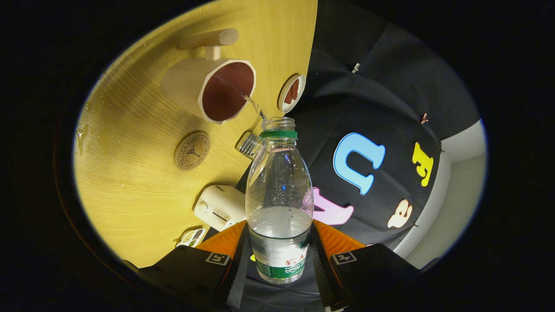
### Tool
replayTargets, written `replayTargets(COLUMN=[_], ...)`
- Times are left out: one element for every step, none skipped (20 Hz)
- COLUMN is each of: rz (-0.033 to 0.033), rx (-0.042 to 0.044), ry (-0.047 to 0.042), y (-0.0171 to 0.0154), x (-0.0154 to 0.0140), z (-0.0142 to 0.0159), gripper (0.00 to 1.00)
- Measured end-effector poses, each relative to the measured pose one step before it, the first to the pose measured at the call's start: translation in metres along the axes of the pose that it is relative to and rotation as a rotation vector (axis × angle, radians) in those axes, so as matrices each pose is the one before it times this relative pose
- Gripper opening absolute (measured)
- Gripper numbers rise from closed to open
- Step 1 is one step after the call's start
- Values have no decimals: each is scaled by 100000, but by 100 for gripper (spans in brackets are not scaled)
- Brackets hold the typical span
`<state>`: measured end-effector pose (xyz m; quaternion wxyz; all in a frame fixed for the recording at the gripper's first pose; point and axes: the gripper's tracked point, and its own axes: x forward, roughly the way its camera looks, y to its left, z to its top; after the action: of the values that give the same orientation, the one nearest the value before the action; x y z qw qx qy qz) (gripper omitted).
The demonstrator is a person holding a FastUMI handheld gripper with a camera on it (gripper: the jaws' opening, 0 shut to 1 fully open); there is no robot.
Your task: Take the bottle from table, then pour the juice into the cup, finally place the bottle on the coaster
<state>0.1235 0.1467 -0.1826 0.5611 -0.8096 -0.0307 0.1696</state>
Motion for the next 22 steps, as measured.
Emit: replayTargets(rz=[-694, -47, -386, -356, -196, -367, -385, -605, -801, -740, -464, 198, 295, 157, -90, -70, -16, 438, 409, 612, 1260, 2441], rx=[-1313, -1212, -1374, -1031, -913, -945, -1101, -1499, -1792, -1577, -1224, -618, -399, -5, 191, 364, 584, 930, 1339, 2217, 3692, 4800], ry=[26, -123, -267, -321, -291, -367, -624, -434, -453, -420, -63, 193, 272, 86, -82, -25, -45, 103, 220, -53, -319, -841], y=[-160, 51, -76, -1, -144, -146, -58, -40, -68, -205, -77, 134, 161, 186, -76, -48, -72, 75, 119, 169, 420, 772], x=[-36, 60, -52, 59, -202, -42, -63, 57, 84, 84, -80, -111, -112, -26, 139, 28, -63, 91, 77, 115, 1, 196], z=[20, -9, 69, 31, 28, -14, 3, 7, 4, 100, 13, -94, -74, -150, -36, 99, 21, -115, -106, -55, 108, 323], gripper=[70, 70, 70, 70, 70, 70, 70, 70, 70, 70, 70, 70, 70, 70, 70, 70, 70, 70, 70, 70, 70, 70])
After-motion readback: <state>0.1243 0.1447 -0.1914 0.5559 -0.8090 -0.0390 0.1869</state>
